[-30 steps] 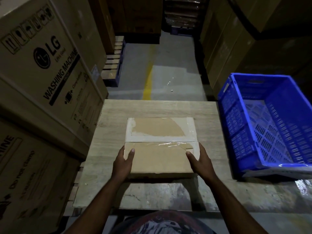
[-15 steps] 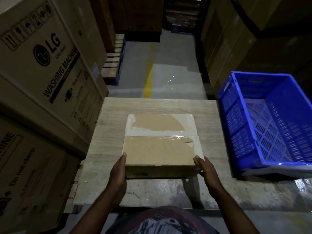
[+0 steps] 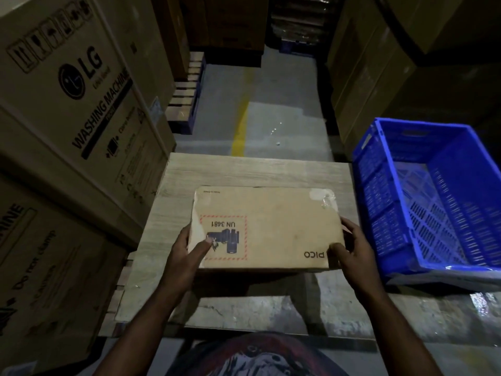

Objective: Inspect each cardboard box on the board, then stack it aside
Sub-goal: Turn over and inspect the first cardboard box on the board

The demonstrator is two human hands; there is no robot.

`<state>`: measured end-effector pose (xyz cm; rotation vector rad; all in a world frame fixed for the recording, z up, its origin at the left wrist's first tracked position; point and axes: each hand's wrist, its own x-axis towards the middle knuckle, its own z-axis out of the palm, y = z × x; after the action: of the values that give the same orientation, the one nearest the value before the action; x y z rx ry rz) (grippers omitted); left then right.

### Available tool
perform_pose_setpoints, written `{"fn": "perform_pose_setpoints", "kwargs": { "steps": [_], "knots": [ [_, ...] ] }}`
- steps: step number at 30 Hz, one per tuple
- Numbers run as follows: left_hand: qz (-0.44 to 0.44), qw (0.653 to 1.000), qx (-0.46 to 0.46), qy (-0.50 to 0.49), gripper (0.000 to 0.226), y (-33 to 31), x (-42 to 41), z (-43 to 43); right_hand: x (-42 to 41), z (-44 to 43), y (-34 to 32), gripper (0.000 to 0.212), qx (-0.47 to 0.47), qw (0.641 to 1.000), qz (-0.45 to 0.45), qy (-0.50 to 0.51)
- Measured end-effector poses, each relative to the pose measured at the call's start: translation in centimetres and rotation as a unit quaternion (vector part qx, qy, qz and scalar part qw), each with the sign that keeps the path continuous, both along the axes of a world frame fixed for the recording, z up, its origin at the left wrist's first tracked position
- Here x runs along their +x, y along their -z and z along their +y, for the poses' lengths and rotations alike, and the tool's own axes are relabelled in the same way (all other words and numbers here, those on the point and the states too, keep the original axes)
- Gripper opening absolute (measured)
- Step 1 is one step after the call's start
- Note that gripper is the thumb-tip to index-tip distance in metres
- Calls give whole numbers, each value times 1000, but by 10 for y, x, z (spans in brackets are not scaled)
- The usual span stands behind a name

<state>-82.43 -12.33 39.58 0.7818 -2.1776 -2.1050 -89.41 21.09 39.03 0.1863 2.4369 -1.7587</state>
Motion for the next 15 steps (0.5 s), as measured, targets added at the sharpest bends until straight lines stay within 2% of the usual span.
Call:
{"fn": "perform_pose_setpoints", "kwargs": {
  "steps": [4,10,15],
  "knots": [
    [-2,1000,-4,2,37,8,-1,0,9,-6,8,55,-8,1000,10,-25],
    [-12,999,-31,4,38,12,-5,-7,9,-22,14,53,50,997,51,-16],
    [-24,998,-49,13,33,11,-4,-8,12,-27,24,55,52,998,28,10]
  ]
}}
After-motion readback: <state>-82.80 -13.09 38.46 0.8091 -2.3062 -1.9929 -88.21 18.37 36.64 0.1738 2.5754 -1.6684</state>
